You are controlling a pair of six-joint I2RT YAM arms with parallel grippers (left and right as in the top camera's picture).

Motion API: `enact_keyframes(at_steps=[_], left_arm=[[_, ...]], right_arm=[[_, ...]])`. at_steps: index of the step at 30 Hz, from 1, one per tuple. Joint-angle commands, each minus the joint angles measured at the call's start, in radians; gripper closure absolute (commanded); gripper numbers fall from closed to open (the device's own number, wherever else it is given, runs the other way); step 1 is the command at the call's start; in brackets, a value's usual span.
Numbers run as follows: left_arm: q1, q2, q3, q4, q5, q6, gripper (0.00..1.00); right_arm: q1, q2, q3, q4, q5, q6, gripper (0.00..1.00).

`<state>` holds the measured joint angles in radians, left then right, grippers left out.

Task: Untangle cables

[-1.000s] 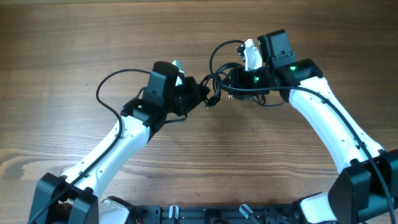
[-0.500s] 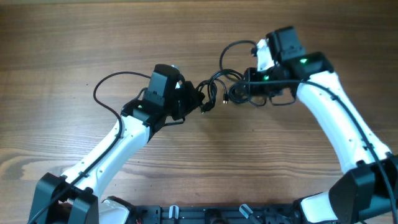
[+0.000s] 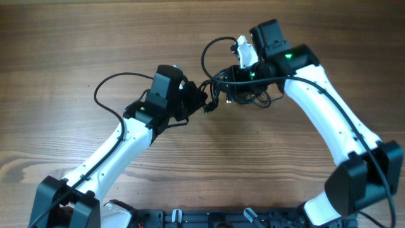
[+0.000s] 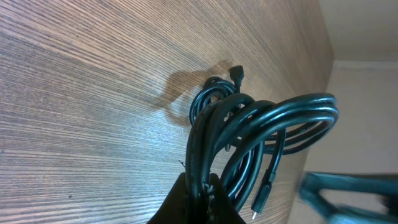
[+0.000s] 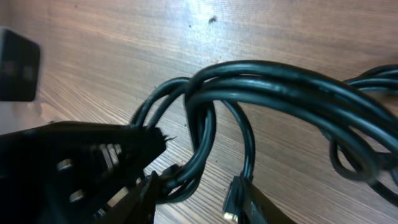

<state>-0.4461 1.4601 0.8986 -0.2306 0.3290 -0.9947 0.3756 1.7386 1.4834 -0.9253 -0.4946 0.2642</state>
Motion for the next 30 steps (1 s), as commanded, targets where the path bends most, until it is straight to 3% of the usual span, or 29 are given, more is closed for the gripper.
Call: enact_keyframes(at_steps=[1, 10, 13, 17, 18, 22, 26, 30], left_arm=[[-0.004, -0.016, 0.012, 0.008, -0.002, -0.04, 0.96], [-0.004, -0.016, 0.012, 0.01, 0.031, -0.04, 0.96], [-0.004, -0.016, 0.012, 0.009, 0.042, -0.039, 0.96], [-0.004, -0.016, 0.012, 0.009, 0.044, -0.038, 0.96], [-0.004, -0.016, 0.012, 0.005, 0.043, -0.036, 0.96], [-0.004, -0.014, 0.012, -0.127, -0.109, -0.03, 0.96], [-0.015, -0.007, 0.01, -0.16, -0.111, 0.122, 0.96], [-0.016, -0.007, 0.01, -0.164, -0.122, 0.129, 0.96]], right_arm=[[0.01, 0.025, -0.006, 0.05, -0.05, 0.009, 0.59], [0.026, 0.117, -0.006, 0.061, -0.05, 0.008, 0.6], [0.026, 0.135, -0.006, 0.084, -0.054, 0.009, 0.69], [0.026, 0.136, -0.006, 0.099, -0.055, 0.026, 0.96], [0.025, 0.135, -0.006, 0.103, -0.08, 0.024, 0.96], [-0.017, 0.106, -0.004, 0.103, -0.248, -0.03, 0.96], [-0.126, 0.088, -0.004, 0.134, -0.54, -0.082, 0.96], [-0.237, 0.088, -0.004, 0.193, -0.797, -0.079, 0.96]])
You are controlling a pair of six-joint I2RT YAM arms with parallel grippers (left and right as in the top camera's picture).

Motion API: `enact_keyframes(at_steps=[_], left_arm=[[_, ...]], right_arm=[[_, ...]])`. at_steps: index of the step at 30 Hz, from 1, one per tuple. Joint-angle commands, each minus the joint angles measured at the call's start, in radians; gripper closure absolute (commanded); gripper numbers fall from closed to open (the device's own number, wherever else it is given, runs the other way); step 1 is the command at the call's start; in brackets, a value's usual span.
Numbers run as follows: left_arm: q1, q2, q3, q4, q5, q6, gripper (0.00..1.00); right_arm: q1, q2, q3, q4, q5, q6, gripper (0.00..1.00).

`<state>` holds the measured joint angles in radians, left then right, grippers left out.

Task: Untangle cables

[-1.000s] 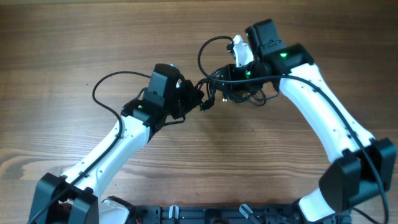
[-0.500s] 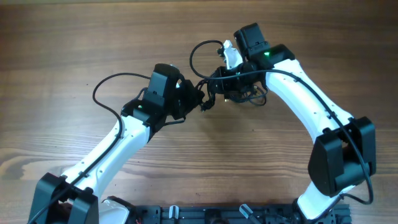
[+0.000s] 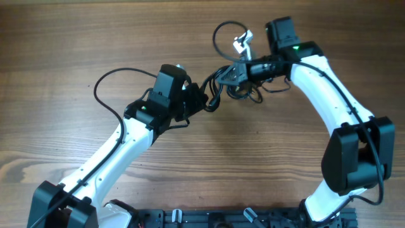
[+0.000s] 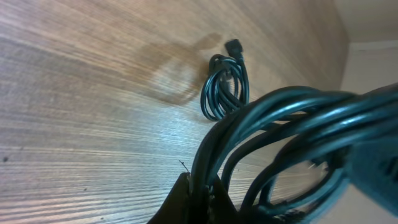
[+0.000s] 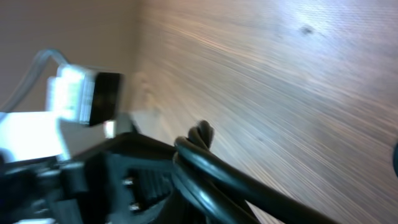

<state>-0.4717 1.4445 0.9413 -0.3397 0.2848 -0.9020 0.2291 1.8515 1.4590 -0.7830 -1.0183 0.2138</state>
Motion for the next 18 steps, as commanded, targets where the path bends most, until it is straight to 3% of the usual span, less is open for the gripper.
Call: enact_keyframes(at_steps=[1, 5, 8, 11, 12, 13, 14, 18], left_arm=[[0.01, 0.009, -0.033, -0.058, -0.078, 0.036, 0.96], [0.01, 0.009, -0.033, -0.07, -0.077, 0.036, 0.96], [0.01, 0.009, -0.033, -0.065, -0.056, 0.062, 0.96], [0.01, 0.009, -0.033, 0.035, 0.023, 0.111, 0.96], [0.01, 0.009, -0.033, 0.093, 0.06, 0.11, 0.96], [0.01, 0.009, -0.033, 0.132, 0.08, 0.11, 0.96], [0.01, 0.009, -0.033, 0.151, 0.08, 0.109, 0.96], [0.01, 0.009, -0.033, 0.135, 0.039, 0.109, 0.96]], right_arm=[[-0.112, -0.025, 0.02, 0.066, -0.322, -0.027, 0.96], [-0.178, -0.025, 0.02, 0.093, -0.317, -0.012, 0.96], [-0.191, -0.025, 0.02, 0.032, -0.08, -0.047, 0.96], [-0.12, -0.025, 0.02, -0.094, 0.274, -0.086, 0.96], [-0.085, -0.025, 0.02, -0.114, 0.408, -0.079, 0.89], [-0.064, -0.025, 0.02, -0.118, 0.447, -0.079, 0.47], [-0.058, -0.025, 0.029, -0.116, 0.425, -0.063, 0.27], [-0.066, -0.056, 0.163, -0.18, 0.389, -0.055, 0.26]])
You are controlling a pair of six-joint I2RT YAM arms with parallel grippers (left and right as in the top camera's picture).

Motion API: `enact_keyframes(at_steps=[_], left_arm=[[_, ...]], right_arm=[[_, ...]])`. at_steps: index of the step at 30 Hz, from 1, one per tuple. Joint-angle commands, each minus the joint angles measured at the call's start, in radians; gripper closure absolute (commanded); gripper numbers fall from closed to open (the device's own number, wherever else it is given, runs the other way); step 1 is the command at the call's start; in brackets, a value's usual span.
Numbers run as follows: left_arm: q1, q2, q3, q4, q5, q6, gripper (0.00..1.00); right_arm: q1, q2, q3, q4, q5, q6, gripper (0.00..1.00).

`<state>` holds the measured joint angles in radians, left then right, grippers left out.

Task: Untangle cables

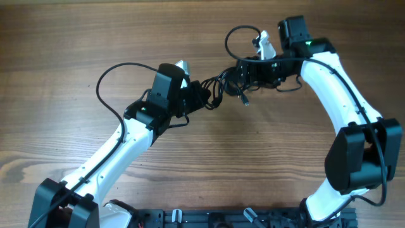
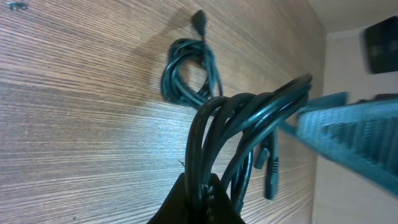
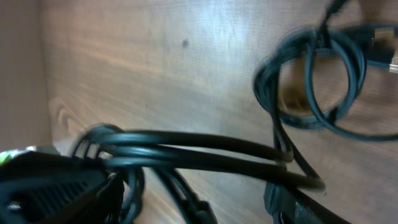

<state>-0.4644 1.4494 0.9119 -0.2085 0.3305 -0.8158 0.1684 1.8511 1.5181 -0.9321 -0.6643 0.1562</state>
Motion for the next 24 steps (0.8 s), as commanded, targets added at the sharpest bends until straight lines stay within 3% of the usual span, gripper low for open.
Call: enact_keyframes(at_steps=[1, 5, 10, 20, 24], left_arm=[[0.002, 0.004, -0.004, 0.004, -0.019, 0.021, 0.96], [0.002, 0.004, -0.004, 0.007, -0.075, 0.016, 0.96], [0.002, 0.004, -0.004, 0.027, -0.089, 0.015, 0.96], [0.002, 0.004, -0.004, 0.125, 0.004, 0.017, 0.96], [0.002, 0.004, -0.004, 0.105, 0.02, 0.053, 0.96]], right_arm=[[0.0, -0.07, 0.133, -0.05, 0.025, 0.003, 0.27], [0.026, -0.076, 0.123, -0.053, -0.093, 0.0, 0.41], [0.145, -0.074, 0.058, -0.038, 0.007, 0.057, 0.48], [0.18, -0.074, -0.092, 0.071, 0.044, 0.118, 0.58], [0.18, -0.074, -0.106, 0.128, 0.043, 0.14, 0.76]])
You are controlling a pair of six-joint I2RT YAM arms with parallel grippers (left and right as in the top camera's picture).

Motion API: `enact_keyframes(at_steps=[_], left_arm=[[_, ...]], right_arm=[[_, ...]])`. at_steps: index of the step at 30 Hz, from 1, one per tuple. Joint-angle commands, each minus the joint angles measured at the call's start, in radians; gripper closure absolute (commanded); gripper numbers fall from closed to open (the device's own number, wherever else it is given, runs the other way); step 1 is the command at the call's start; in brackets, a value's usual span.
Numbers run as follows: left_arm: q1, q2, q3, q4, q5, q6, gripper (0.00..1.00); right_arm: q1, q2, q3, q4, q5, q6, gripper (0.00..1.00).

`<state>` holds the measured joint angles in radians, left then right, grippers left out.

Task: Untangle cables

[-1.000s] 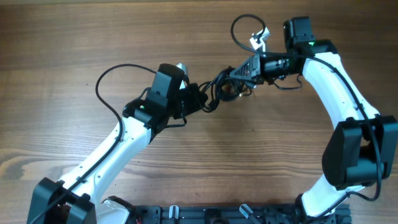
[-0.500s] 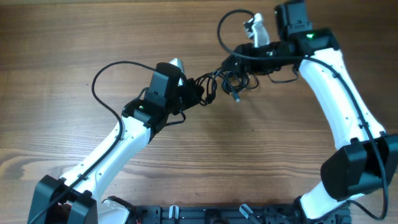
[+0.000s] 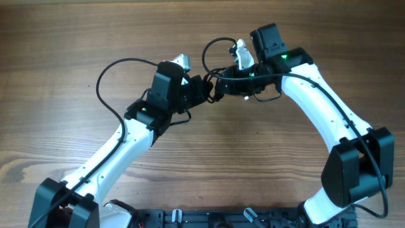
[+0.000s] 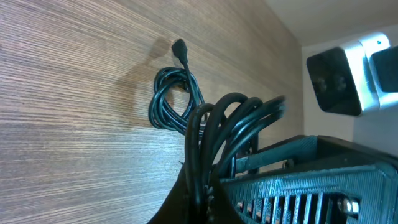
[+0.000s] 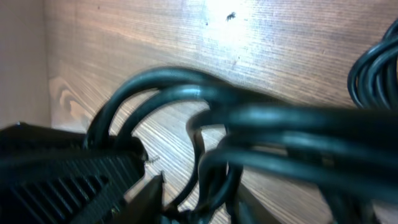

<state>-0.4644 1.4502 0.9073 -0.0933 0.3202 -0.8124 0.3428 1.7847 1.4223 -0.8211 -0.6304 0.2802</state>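
A bundle of black cables hangs above the wooden table between my two grippers. In the left wrist view my left gripper is shut on several strands that arch up and to the right. A small coil with a plug lies on the wood beyond. My right gripper sits close against the left gripper. Its fingers stand on either side of a few strands and grip them. A loose tangle trails under the right wrist.
The wooden table stretches wide to the left and in front. A thin wire loop of the left arm arcs over the table. A black rail runs along the near edge.
My right gripper has come back left and lower, from a stretched-out hold to right beside the left gripper. The cable between them is now bunched instead of taut. The left gripper stays shut.
Both grippers held the bundle close together at first. The right one then stood farther right and up, the strands drawn out between the two, farther still at the last earlier moment. Now it is back beside the left gripper, the bundle bunched between them.
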Motion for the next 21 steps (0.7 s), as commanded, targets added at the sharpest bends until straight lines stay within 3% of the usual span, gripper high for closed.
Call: enact_keyframes(at_steps=[1, 5, 10, 16, 19, 21], left_arm=[[0.002, 0.003, 0.001, -0.024, 0.03, 0.078, 0.96], [0.002, 0.003, 0.001, -0.084, 0.006, 0.158, 0.96], [0.002, 0.003, 0.001, -0.138, -0.067, 0.215, 0.96], [0.002, 0.003, 0.001, -0.216, -0.14, 0.245, 0.96], [0.002, 0.003, 0.001, -0.208, -0.139, 0.255, 0.96], [0.002, 0.003, 0.001, -0.172, -0.108, 0.256, 0.96]], right_arm=[[0.004, -0.007, -0.011, 0.023, 0.009, 0.016, 0.8], [-0.002, -0.007, -0.011, 0.028, 0.001, 0.014, 0.96], [-0.021, -0.008, -0.007, 0.035, -0.034, 0.009, 0.96], [-0.141, -0.008, -0.007, 0.043, -0.336, -0.072, 0.96], [-0.167, -0.008, -0.007, 0.007, -0.312, -0.15, 0.96], [-0.149, -0.008, -0.007, -0.027, -0.116, -0.147, 0.96]])
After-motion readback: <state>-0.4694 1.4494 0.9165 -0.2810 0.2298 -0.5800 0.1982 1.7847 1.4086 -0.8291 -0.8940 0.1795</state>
